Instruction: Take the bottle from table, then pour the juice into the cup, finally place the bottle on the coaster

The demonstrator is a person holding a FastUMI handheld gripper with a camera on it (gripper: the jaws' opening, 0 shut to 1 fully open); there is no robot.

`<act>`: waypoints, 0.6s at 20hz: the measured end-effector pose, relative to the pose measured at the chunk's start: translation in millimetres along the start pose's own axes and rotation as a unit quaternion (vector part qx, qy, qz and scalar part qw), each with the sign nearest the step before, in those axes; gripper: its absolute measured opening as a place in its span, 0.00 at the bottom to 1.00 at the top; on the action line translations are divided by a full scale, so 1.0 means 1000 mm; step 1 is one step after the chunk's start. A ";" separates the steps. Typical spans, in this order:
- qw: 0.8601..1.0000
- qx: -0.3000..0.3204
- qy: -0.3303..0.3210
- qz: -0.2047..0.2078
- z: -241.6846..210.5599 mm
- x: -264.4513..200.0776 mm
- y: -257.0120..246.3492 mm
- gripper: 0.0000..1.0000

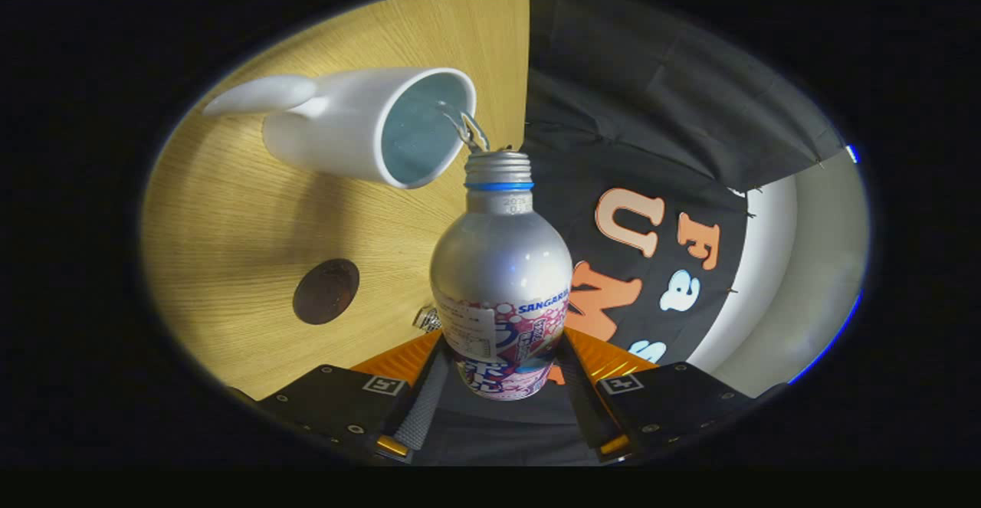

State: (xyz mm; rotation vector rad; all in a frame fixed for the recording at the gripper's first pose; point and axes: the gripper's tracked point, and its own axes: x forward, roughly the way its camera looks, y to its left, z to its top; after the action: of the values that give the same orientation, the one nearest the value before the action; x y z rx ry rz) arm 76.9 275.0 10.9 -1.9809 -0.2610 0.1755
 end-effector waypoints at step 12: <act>0.999 -0.041 -0.005 -0.003 0.002 0.000 -0.008 0.76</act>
State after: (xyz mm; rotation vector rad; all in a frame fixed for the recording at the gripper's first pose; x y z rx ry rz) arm 75.5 279.5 17.5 -2.0602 -0.2846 0.1743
